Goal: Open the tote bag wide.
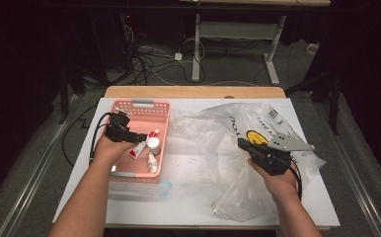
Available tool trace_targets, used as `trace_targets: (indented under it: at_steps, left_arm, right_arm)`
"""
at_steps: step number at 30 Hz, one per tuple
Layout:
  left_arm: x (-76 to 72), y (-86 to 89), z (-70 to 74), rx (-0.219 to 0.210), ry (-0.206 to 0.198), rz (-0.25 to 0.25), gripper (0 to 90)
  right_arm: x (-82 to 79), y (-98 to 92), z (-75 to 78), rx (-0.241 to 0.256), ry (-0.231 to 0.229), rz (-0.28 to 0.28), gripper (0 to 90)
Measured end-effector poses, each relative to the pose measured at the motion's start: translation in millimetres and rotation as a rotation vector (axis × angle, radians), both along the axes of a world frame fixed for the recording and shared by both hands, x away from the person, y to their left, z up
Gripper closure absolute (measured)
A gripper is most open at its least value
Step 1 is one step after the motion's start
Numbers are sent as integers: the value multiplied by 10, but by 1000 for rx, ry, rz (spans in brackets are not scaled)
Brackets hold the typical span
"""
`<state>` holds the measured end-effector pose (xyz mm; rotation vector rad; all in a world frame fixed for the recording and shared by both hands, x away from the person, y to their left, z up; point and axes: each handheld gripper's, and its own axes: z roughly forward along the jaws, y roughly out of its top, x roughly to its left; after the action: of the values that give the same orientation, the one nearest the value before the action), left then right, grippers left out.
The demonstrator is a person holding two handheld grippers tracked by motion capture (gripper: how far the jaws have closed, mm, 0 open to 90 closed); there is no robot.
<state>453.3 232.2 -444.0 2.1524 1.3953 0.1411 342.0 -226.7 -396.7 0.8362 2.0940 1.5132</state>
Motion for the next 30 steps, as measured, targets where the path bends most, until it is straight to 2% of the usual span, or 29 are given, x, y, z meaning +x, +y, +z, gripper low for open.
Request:
trace_targets:
  at_steps: [2, 5, 9, 15, 22, 25, 28, 30]
  left_arm:
    - [21, -14, -20, 8, 23, -17, 172]
    - [33, -27, -41, 14, 35, -37, 213]
    - [51, -35, -87, 9, 77, -65, 292]
    - [75, -76, -132, 9, 95, -95, 393]
    - [106, -200, -196, 100, 104, -141, 469]
    - [109, -232, -197, 123, 90, -137, 493]
    - [85, -272, -204, 175, 61, -145, 553]
    - [81, -273, -201, 184, 60, -139, 579]
  right_arm:
    - [0, -1, -1, 0, 1, -1, 900]
    - [1, -6, -1, -1, 2, 0, 900]
    - [5, -4, -6, 0, 2, 1, 900]
    - [6, -7, -12, -2, 6, -1, 900]
    - [8, -11, -19, -2, 10, -4, 900]
    - [12, -7, -29, -3, 13, -2, 900]
    - [7, -1, -37, -6, 19, -1, 900]
    - [5, -1, -36, -6, 19, 4, 900]
